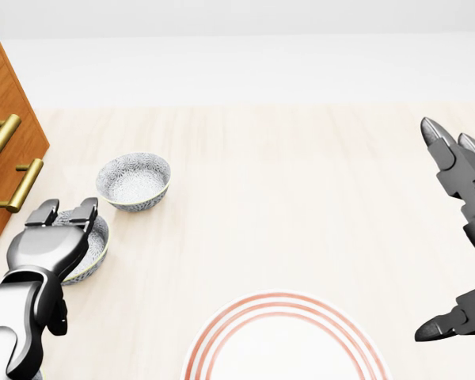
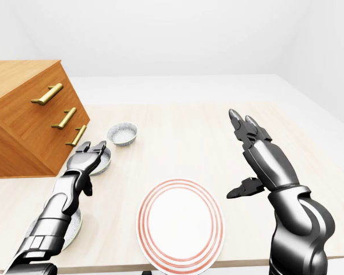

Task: Put the bowl in the middle on the plate.

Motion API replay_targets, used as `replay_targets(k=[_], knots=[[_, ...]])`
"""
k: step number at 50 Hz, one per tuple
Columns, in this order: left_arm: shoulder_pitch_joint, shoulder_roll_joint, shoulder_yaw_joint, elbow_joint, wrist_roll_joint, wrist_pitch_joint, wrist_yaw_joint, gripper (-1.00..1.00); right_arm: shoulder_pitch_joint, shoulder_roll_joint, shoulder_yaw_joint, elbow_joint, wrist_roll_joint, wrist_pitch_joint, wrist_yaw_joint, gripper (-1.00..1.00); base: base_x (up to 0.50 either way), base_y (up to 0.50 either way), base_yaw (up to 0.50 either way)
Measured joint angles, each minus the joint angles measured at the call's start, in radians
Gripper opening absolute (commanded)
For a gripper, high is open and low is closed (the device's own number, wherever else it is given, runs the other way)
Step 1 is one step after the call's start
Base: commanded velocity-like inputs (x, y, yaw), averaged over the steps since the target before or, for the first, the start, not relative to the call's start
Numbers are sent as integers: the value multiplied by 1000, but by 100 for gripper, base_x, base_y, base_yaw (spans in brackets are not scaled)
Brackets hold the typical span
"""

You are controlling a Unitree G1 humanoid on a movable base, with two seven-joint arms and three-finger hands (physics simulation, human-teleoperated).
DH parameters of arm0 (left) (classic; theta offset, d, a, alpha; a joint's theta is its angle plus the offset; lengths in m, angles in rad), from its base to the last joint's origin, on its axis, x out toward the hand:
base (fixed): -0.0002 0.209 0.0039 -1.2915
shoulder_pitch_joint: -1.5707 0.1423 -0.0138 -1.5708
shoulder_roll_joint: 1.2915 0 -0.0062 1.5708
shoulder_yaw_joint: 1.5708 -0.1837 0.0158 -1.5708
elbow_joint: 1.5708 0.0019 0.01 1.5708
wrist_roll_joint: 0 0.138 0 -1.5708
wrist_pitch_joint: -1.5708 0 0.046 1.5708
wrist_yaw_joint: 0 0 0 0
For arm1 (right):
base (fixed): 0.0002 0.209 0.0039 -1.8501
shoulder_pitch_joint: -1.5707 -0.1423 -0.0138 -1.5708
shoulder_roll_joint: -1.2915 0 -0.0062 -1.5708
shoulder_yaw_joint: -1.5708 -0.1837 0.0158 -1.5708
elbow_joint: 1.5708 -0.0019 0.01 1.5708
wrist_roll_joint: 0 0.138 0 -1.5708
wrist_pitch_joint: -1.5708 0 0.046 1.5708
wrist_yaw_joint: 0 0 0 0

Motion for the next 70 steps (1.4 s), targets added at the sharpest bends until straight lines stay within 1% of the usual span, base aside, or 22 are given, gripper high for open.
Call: replay_targets(k=[13, 28, 57, 63, 70], knots=[[-11, 0, -2, 25, -3, 4, -6, 100, 1, 1, 0, 4, 2, 0, 0, 100, 0, 0, 0], [-35, 3, -10, 81, -13, 7, 7, 100, 1, 2, 0, 14, 6, 0, 0, 100, 0, 0, 0], [-34, 2, -13, 91, -22, 19, 5, 100, 2, 1, -1, 0, 1, 0, 0, 100, 0, 0, 0], [-37, 0, -13, 97, -25, 20, 16, 100, 3, 2, -1, 3, 2, 0, 0, 100, 0, 0, 0], [-47, -3, -17, 127, -31, 21, 47, 100, 4, 3, -1, 6, 3, 0, 0, 100, 0, 0, 0]])
